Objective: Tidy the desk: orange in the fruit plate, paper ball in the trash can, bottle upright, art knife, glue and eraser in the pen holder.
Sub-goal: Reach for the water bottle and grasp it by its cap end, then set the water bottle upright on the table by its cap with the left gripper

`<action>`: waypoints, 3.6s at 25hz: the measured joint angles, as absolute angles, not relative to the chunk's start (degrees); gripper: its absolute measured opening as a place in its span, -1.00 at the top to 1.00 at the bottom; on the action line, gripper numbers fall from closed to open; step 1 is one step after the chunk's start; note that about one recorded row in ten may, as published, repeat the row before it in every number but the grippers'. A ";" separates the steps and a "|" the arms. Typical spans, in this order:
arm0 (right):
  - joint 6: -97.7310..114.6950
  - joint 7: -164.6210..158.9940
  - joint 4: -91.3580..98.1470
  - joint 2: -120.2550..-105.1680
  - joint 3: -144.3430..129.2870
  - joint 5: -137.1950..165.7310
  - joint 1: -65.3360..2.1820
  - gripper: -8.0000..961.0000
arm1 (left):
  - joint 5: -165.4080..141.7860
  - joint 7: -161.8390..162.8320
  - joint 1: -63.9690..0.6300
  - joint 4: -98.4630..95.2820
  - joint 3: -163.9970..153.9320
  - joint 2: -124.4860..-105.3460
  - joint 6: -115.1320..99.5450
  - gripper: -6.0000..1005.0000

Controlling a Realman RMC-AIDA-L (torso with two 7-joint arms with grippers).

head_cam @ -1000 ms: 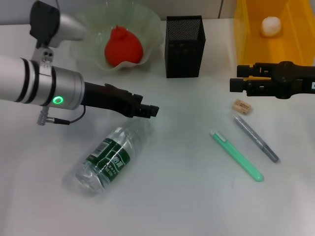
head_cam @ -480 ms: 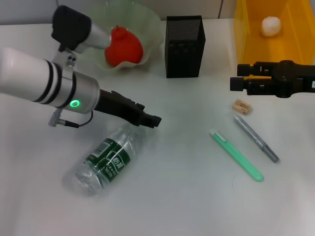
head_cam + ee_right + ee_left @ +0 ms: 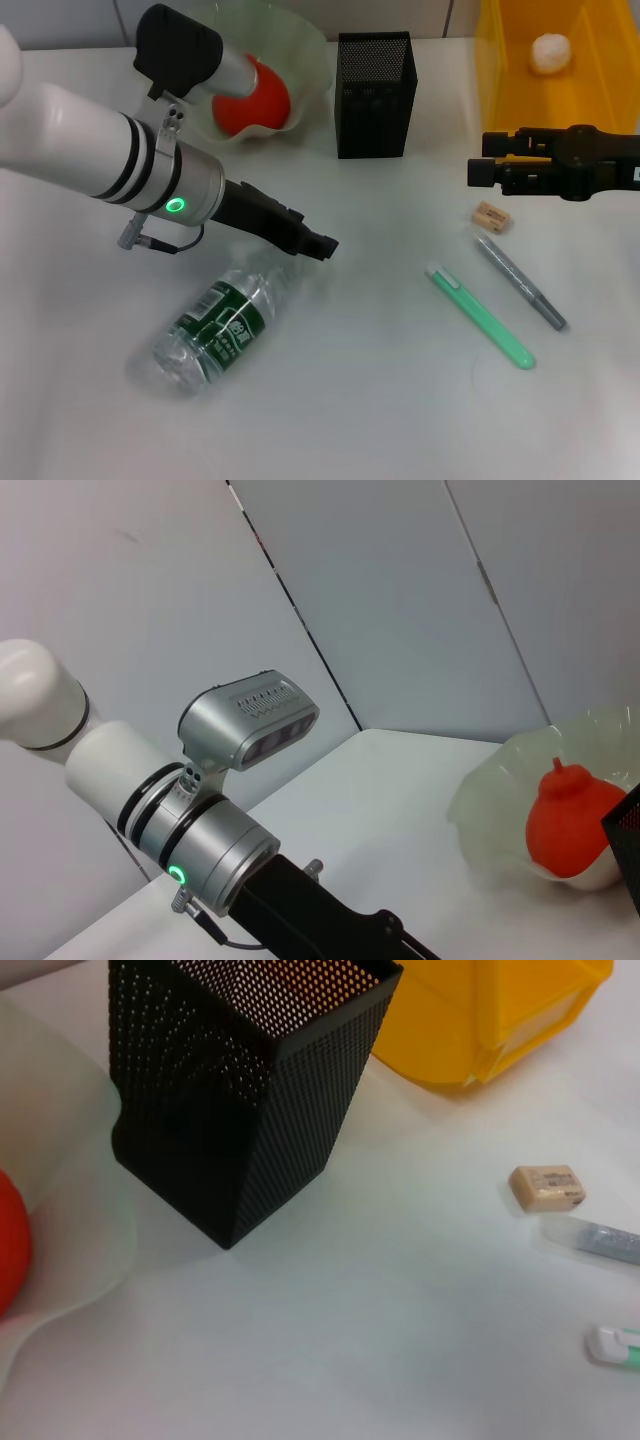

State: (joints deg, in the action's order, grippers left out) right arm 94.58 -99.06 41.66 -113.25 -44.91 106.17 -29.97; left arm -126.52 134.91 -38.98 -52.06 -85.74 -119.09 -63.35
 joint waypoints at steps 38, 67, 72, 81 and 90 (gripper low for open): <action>94.91 -99.14 41.57 -113.16 -44.83 106.17 -29.64 -0.60 | -124.27 132.87 -39.26 -53.84 -86.70 -118.72 -65.98 0.10; 95.18 -98.79 41.57 -113.11 -45.35 106.17 -28.81 -0.60 | -131.82 142.71 -41.89 -53.47 -90.70 -119.10 -66.08 -0.05; 95.18 -98.72 41.57 -113.12 -45.35 106.17 -28.81 -0.60 | -131.84 143.33 -42.46 -53.13 -90.89 -119.15 -66.17 -0.12; 95.18 -98.70 41.57 -113.20 -45.35 106.17 -28.83 -0.60 | -132.49 143.55 -42.69 -53.01 -93.43 -119.18 -65.94 -0.11; 95.18 -98.91 41.57 -113.20 -45.40 106.17 -28.83 -0.60 | -132.10 142.70 -42.45 -54.17 -93.46 -119.18 -65.99 0.06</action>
